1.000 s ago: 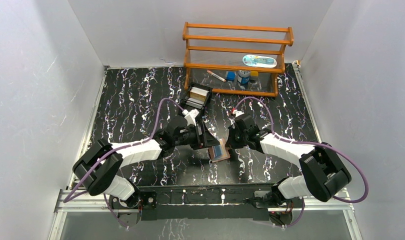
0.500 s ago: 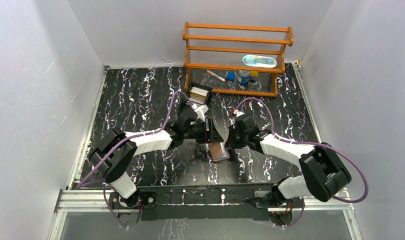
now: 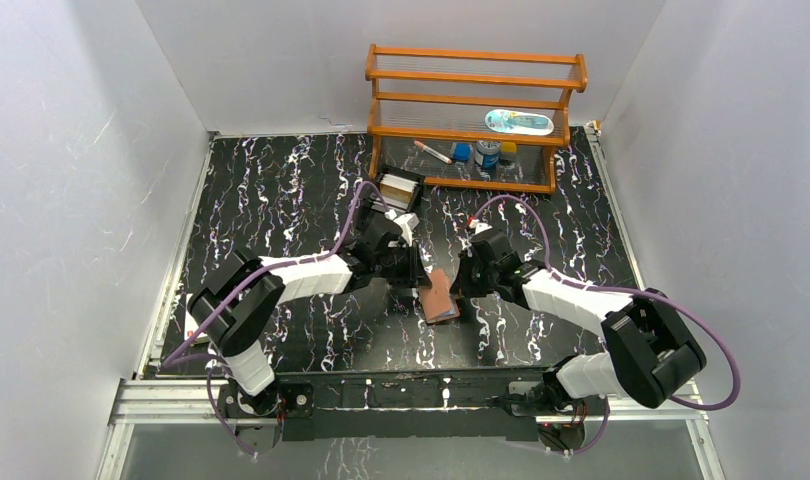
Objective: Put the credit cards into the card holder
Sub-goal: Close the card holder at the center of the board.
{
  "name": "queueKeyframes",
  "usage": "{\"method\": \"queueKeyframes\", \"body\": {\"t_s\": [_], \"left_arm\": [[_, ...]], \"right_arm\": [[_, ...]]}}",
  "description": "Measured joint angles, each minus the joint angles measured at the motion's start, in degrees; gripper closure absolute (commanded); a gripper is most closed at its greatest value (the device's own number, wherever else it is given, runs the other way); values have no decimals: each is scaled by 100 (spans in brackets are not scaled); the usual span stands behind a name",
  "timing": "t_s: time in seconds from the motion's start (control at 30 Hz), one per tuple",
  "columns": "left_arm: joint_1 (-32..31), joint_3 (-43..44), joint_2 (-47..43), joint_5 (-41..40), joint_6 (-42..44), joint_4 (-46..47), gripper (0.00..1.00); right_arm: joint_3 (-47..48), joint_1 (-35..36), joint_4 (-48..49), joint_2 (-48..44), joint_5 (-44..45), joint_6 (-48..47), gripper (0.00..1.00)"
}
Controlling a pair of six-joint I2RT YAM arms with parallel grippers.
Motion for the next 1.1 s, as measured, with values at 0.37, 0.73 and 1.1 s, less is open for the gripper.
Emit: {"method": "queueKeyframes", "body": {"t_s": [0.37,0.73,1.1], "left_arm": [[-101,271,411,-181,350,-282,82],[-433,754,518,-662,527,-1029,81],[-463,723,538,-817,306,-1001,82]], "right_arm": [[-42,-72,-142,-358,20,175,87],[-42,-90,-280,-511,-4,249,88],[-42,-105,-170,-330,-610,293,61]]}}
